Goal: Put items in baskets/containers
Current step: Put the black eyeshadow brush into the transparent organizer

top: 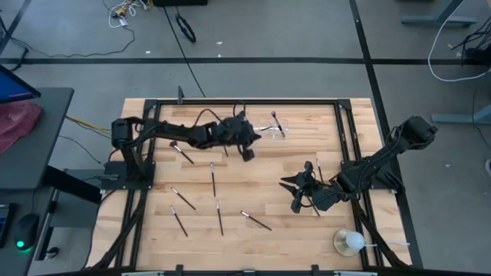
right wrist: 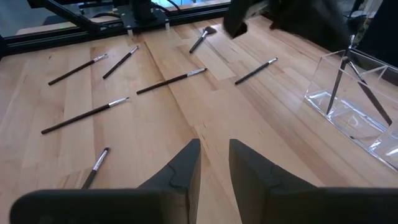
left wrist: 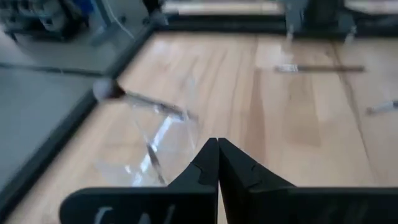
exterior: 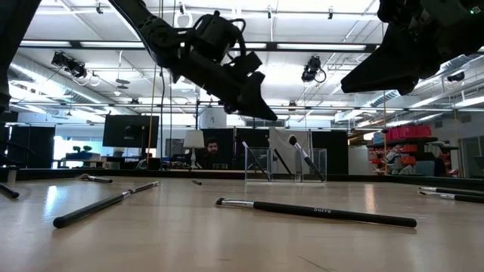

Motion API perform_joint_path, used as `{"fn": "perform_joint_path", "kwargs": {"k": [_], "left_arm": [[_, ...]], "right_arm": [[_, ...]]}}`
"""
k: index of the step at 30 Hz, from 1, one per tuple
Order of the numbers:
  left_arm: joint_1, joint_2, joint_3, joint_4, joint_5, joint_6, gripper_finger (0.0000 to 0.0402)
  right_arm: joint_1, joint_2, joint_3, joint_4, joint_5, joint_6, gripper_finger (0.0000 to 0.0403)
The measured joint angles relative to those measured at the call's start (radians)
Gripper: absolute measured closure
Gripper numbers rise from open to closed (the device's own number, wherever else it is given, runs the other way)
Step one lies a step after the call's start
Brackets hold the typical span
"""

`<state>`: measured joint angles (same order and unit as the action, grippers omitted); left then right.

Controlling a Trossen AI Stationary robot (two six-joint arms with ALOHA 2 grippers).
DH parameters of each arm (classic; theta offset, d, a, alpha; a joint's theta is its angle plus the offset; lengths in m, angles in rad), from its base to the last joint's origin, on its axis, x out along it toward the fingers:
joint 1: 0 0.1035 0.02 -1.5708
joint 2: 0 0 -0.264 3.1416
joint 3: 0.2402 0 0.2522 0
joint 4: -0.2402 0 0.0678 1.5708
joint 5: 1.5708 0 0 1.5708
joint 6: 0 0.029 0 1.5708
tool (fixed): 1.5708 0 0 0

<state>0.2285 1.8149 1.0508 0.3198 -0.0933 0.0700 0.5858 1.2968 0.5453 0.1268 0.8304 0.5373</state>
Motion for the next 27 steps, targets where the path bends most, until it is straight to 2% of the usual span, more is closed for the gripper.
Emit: {"fn": "perform_joint_path", "kwargs": {"k": [5, 7, 15, 21, 24, 27], "left_arm": [[0.009, 0.036, -0.002, -0.026, -0.033, -0.01, 0.04], [0.027, 0.045, -0.002, 0.01, -0.048, -0.012, 0.04], [0.106, 0.074, -0.001, 0.037, 0.042, -0.04, 0.04], [0.091, 0.073, -0.001, 0.063, 0.01, -0.024, 0.0401], [0.07, 0.043, -0.001, 0.045, -0.042, -0.001, 0.0401], [0.041, 0.002, -0.001, 0.015, -0.043, -0.001, 0.0401]], "right_arm": [[0.0, 0.0, 0.0, 0.004, 0.0, 0.003, 0.0319], [0.0, 0.0, 0.001, 0.005, 0.0, 0.001, 0.0319], [-0.002, 0.0, 0.001, 0.006, 0.0, -0.007, 0.0319], [-0.003, 0.0, 0.001, 0.005, 0.0, -0.007, 0.0319], [-0.003, 0.0, 0.001, 0.004, 0.0, -0.007, 0.0319], [-0.003, 0.0, 0.001, 0.003, 0.0, -0.007, 0.0319]]}}
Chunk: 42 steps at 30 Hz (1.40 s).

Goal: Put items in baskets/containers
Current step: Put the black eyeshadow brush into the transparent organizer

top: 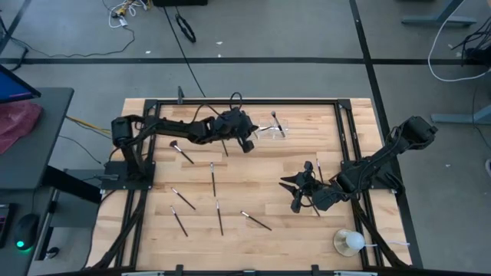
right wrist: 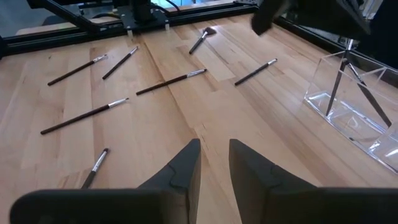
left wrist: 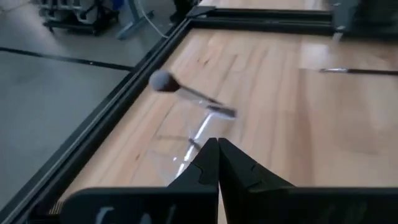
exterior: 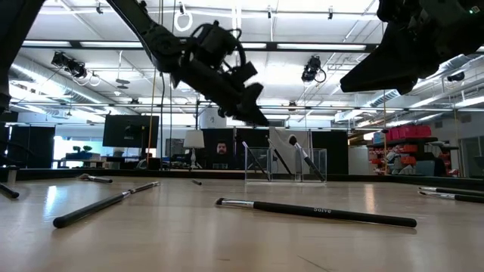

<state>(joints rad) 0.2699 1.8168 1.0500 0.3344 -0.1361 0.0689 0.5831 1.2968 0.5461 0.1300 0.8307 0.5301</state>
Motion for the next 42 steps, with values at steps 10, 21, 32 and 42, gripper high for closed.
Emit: {"fn": "perform_joint_path", "kwargs": {"k": [10, 21, 32, 42], "left_arm": [[-0.057, 0.04, -0.002, -0.067, 0.049, -0.012, 0.0401], [0.014, 0.051, -0.001, 0.042, -0.001, -0.005, 0.0401], [0.065, 0.065, -0.001, 0.136, 0.014, 0.017, 0.0401], [-0.128, -0.134, -0.037, 0.015, -0.078, 0.043, 0.0401]], "right_arm": [[0.0, 0.0, 0.0, 0.002, 0.0, 0.003, 0.0319], [0.0, 0.0, 0.0, 0.002, 0.0, 0.003, 0.0319], [0.0, 0.0, 0.0, -0.005, 0.0, 0.004, 0.0319], [-0.079, -0.088, 0.0, -0.391, -0.262, 0.26, 0.0307]]}}
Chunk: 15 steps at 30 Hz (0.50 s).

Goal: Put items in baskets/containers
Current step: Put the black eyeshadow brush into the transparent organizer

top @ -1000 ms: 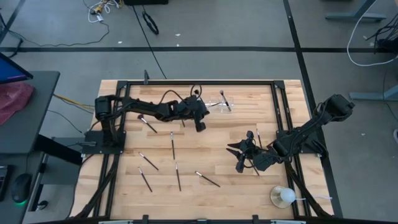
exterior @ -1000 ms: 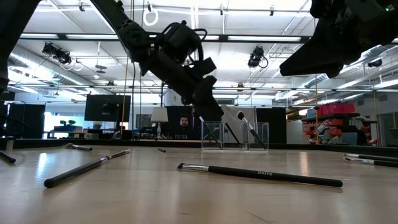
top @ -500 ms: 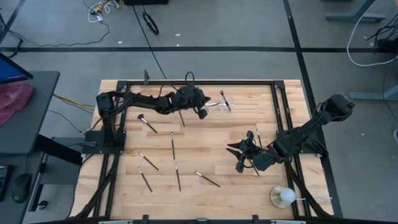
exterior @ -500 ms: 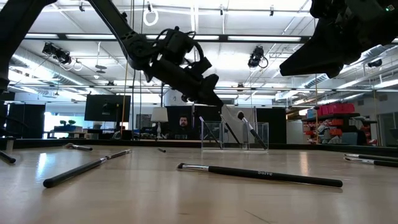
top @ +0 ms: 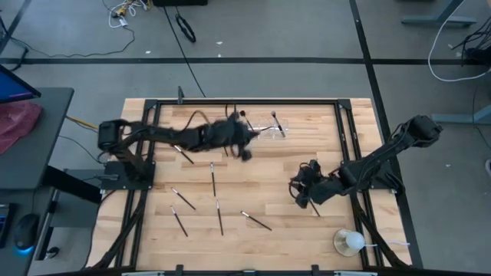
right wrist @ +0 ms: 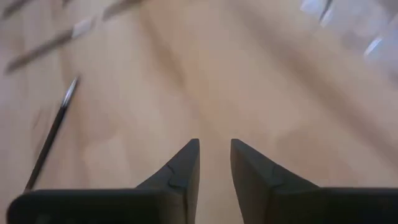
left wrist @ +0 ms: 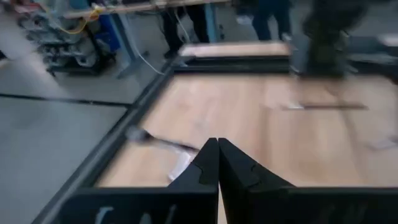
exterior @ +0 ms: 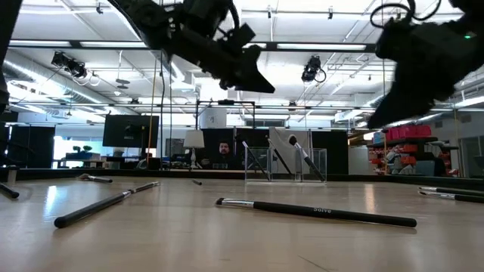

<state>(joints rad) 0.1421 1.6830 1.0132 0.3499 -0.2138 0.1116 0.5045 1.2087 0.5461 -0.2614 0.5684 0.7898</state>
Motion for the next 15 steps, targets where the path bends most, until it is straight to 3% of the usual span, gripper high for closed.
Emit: {"fn": "perform_joint_path", "kwargs": {"k": [7, 15], "left_arm": [[-0.193, -0.018, -0.133, 0.056, -0.098, -0.087, 0.0401], [-0.328, 0.024, -0.263, 0.253, -0.251, -0.189, 0.04]], "right_arm": [[0.048, 0.007, 0.0, -0.141, -0.259, 0.057, 0.0264], [0.094, 0.014, -0.001, -0.299, -0.281, 0.188, 0.0223]]}}
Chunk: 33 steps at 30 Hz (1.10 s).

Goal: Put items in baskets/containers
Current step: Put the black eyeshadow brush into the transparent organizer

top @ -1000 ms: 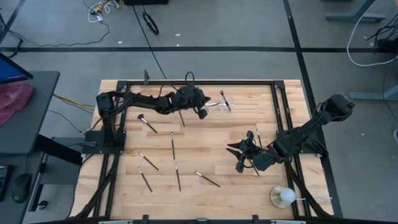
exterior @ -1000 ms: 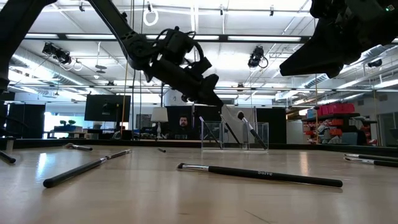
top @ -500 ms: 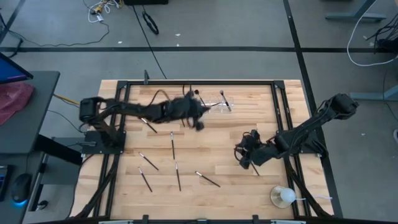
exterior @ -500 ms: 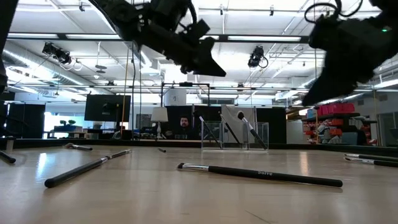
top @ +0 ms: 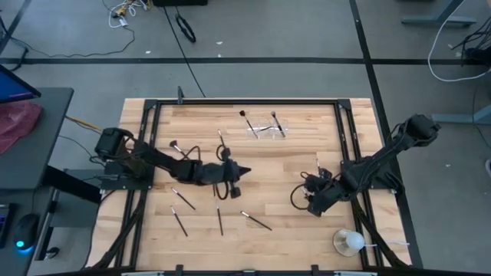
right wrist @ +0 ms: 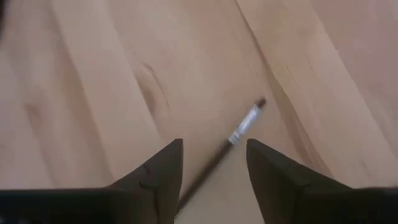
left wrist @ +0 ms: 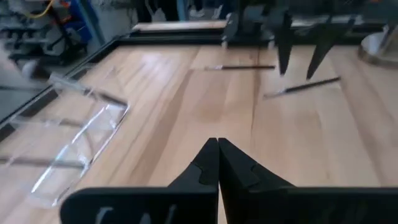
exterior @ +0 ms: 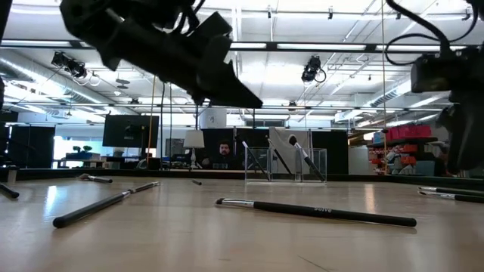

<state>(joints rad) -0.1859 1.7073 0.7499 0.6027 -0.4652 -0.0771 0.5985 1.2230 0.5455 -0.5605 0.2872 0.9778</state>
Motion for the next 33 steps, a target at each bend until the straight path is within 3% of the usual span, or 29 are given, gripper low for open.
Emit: {"fn": "perform_joint_path", "kwargs": {"k": [10, 21, 25, 31, 33], "left_arm": [[-0.021, 0.054, -0.016, 0.046, -0.04, -0.035, 0.04], [-0.019, 0.061, -0.018, 0.068, -0.037, -0.017, 0.0399], [-0.019, 0.061, -0.018, 0.073, -0.036, -0.016, 0.0399], [-0.02, 0.061, -0.018, 0.076, -0.028, -0.017, 0.0399], [-0.02, 0.061, -0.018, 0.08, -0.007, -0.016, 0.0399]], "right_arm": [[0.139, 0.093, 0.001, 0.01, 0.085, 0.11, 0.0238], [0.25, 0.34, 0.012, 0.056, 0.252, 0.308, 0.0266], [0.286, 0.374, 0.011, 0.06, 0.304, 0.366, 0.03], [0.311, 0.384, 0.01, 0.056, 0.321, 0.375, 0.0386], [0.311, 0.384, 0.01, 0.056, 0.321, 0.365, 0.0393]]}}
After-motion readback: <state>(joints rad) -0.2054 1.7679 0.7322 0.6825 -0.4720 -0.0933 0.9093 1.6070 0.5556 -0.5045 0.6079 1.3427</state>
